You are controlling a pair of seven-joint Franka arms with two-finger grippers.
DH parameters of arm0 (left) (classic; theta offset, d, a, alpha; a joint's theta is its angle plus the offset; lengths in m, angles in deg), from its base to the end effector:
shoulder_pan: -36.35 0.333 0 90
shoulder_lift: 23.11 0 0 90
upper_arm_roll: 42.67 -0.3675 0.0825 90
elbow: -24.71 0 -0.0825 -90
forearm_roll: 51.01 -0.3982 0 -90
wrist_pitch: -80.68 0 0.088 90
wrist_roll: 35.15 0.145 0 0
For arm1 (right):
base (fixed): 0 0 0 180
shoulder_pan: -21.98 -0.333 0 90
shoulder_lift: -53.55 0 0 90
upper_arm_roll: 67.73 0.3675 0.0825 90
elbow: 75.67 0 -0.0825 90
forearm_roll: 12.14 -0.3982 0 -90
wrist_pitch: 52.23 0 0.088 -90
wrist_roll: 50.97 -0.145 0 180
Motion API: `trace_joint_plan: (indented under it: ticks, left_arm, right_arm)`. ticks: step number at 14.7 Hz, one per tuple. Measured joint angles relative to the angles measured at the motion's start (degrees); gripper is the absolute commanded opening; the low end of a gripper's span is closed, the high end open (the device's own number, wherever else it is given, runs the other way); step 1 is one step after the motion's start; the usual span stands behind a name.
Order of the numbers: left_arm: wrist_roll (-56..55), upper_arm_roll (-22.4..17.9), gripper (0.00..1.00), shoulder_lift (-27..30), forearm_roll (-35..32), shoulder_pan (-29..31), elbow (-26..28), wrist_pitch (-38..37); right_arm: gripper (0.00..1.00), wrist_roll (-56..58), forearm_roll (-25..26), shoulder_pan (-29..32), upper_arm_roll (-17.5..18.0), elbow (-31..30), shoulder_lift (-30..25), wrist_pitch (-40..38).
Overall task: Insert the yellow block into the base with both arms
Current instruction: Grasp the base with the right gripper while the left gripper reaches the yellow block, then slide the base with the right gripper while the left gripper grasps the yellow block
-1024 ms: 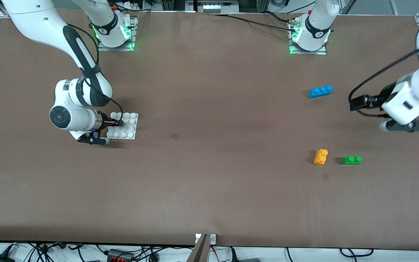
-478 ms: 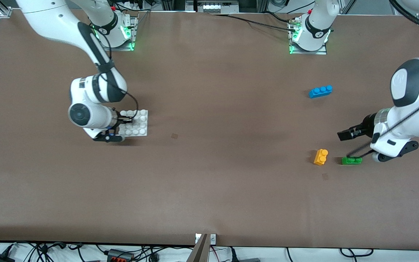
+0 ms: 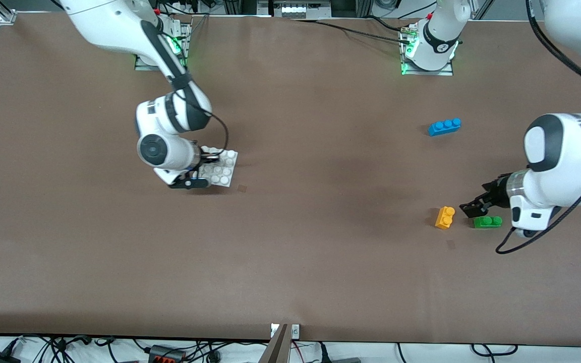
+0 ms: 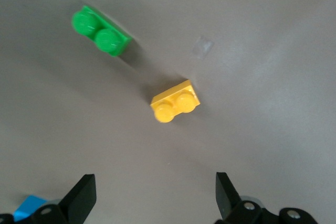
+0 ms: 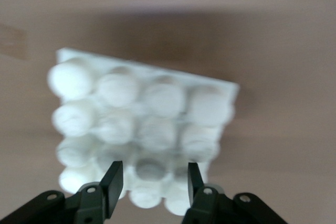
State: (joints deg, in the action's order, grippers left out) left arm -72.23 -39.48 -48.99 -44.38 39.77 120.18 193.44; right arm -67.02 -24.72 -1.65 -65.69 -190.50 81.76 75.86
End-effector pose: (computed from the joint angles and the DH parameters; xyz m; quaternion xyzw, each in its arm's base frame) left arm 0.6834 -0.0049 0.3357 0.9335 0.3449 -0.0909 0.0370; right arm 0.5357 0.2718 0.1877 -0.9879 -0.0036 0.1515 0.0335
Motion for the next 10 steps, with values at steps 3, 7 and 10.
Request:
trace_joint_plan:
  ticks: [3, 7, 10]
  left_arm:
    - [-0.7, 0.0, 1.00, -3.1, 0.0, -0.7, 1.2, 6.1]
    - [-3.8, -3.6, 1.00, -6.7, 0.0, -4.8, 1.3, 9.4]
    - [-5.2, -9.3, 1.00, -7.5, 0.0, -10.1, 1.3, 10.5]
  right_arm:
    - [0.56, -7.4, -0.1, -4.3, 0.0, 4.2, 2.7, 0.0]
    - [0.53, -12.7, -0.1, -8.4, 0.0, 8.8, 5.4, -0.3]
    - [0.50, -12.8, -0.3, -8.6, -0.1, 9.9, 6.0, -0.2]
